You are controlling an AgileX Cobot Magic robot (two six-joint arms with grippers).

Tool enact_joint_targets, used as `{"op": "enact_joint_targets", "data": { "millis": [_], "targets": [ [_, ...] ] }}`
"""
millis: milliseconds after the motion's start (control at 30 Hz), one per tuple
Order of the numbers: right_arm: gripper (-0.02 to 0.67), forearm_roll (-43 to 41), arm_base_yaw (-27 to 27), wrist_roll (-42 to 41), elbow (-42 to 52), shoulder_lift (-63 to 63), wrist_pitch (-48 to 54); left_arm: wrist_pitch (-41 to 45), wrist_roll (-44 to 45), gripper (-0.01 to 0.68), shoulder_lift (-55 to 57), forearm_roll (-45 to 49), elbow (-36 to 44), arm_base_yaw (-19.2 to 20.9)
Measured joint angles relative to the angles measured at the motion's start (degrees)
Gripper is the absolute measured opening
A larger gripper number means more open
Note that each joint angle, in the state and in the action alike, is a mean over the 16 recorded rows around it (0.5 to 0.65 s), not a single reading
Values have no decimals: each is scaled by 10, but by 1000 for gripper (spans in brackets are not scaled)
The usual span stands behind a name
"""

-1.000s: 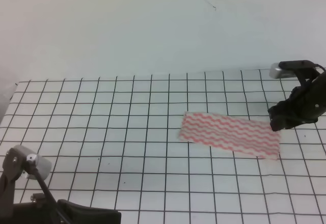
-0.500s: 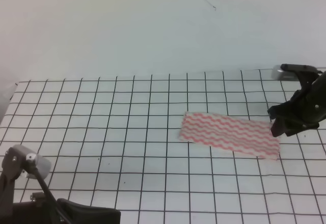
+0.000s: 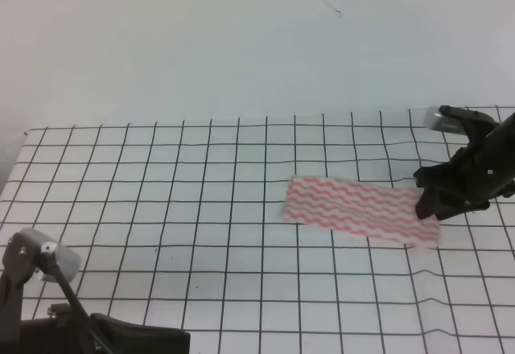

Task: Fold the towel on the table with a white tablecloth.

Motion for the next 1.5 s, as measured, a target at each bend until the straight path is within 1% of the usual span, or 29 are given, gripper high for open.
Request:
{"op": "enact_joint_targets", "data": {
  "millis": [367, 500, 767, 933, 1300, 1500],
  "targets": [
    [61, 19, -1, -31, -1, -5, -4, 0, 0, 1, 0, 0, 0, 0],
    [18, 24, -1, -40, -7, -13, -1, 0, 0, 1, 0, 0, 0, 0],
    [6, 53, 2, -57, -22, -27, 10, -1, 2, 1, 0, 0, 0, 0],
    [5, 82, 15, -72, -28, -26, 10, -2, 3, 1, 0, 0, 0, 0],
    [4, 163, 77, -116, -29, -11, -40, -3, 5, 1, 0, 5, 0, 0],
    [4, 233, 107, -160, -29, 7, -67, -3, 4, 1, 0, 17, 0, 0]
  ]
}}
